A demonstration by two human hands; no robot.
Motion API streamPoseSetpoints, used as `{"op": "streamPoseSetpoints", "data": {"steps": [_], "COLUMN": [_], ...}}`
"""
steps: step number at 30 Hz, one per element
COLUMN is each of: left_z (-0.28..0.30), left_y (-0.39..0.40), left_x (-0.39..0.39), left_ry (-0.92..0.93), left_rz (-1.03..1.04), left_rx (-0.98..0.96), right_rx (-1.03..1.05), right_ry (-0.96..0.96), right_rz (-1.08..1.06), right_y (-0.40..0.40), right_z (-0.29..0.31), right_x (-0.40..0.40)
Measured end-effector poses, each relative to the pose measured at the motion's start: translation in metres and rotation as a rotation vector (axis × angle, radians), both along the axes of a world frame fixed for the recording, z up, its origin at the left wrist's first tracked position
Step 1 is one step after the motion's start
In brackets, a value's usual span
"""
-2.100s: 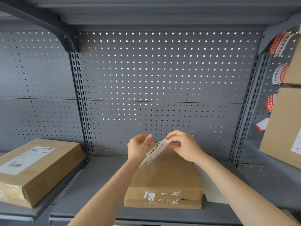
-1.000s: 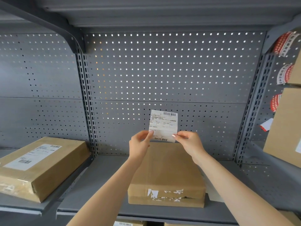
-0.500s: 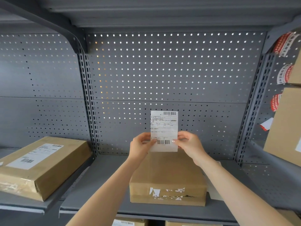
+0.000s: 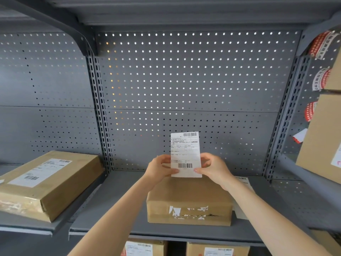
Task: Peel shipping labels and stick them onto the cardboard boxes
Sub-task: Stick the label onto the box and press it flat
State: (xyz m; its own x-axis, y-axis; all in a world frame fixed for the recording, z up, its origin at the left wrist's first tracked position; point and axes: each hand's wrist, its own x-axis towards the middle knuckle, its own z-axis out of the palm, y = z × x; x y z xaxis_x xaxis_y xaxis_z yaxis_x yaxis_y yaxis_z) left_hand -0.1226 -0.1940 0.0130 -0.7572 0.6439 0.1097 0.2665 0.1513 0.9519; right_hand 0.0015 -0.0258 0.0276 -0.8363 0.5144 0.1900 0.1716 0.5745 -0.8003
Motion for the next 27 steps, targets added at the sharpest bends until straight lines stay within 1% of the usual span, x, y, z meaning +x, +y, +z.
{"op": "streamPoseSetpoints", "data": {"steps": [5,11,14,23,27], "left_z": [-0.004,-0.008,-0.009,-0.007,-0.006], "left_y": [0.001,0.001,-0.001,-0.003,-0.002], "left_x": [0.001,0.002,0.004,0.013,0.015], "left_ry": [0.060,0.131,0.148,0.202,0.202], "left_rz": [0.005,0.003,-0.004,0.013,0.006], "left_rx": [-0.086,-0.253,-0.304,-0.335,-0.319], "right_rx": [0.066,0.077,0.093,0.103,0.114], "right_ry": [-0.075,-0.131,-0.152,-0.161,-0.157], "right_rz": [-0.012,0.015,0.020,0.026,0.017], "right_y": [0.002,0.000,-0.003,-0.009,-0.007], "right_z": [-0.003,-0.006,-0.009,-0.012,-0.011], "right_x": [0.004,0.012,0.016,0.020,0.021]}}
